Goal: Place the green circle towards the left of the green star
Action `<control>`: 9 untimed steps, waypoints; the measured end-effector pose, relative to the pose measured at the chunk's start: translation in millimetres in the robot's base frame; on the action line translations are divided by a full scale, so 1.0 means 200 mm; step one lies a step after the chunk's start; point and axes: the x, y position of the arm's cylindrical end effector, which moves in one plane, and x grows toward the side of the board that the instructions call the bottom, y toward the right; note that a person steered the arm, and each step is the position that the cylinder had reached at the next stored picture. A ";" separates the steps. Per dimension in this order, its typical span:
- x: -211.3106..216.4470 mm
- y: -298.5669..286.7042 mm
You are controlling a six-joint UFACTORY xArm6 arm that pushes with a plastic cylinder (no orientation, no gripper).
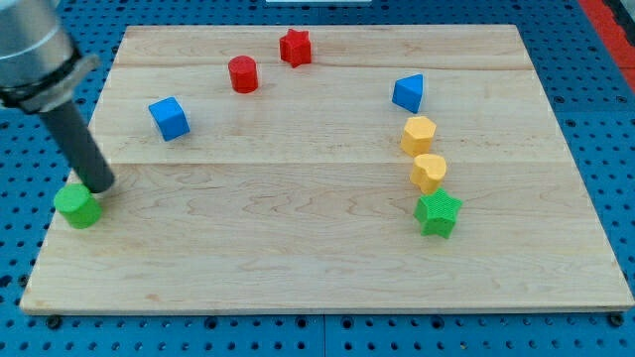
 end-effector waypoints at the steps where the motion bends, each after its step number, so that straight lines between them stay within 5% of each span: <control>1: -0.12 -0.12; 2: -0.04 -0.23; 3: 0.13 0.01; 5: 0.51 0.03; 6: 0.51 0.56; 7: 0.52 0.37; 8: 0.36 0.54; 9: 0.36 1.07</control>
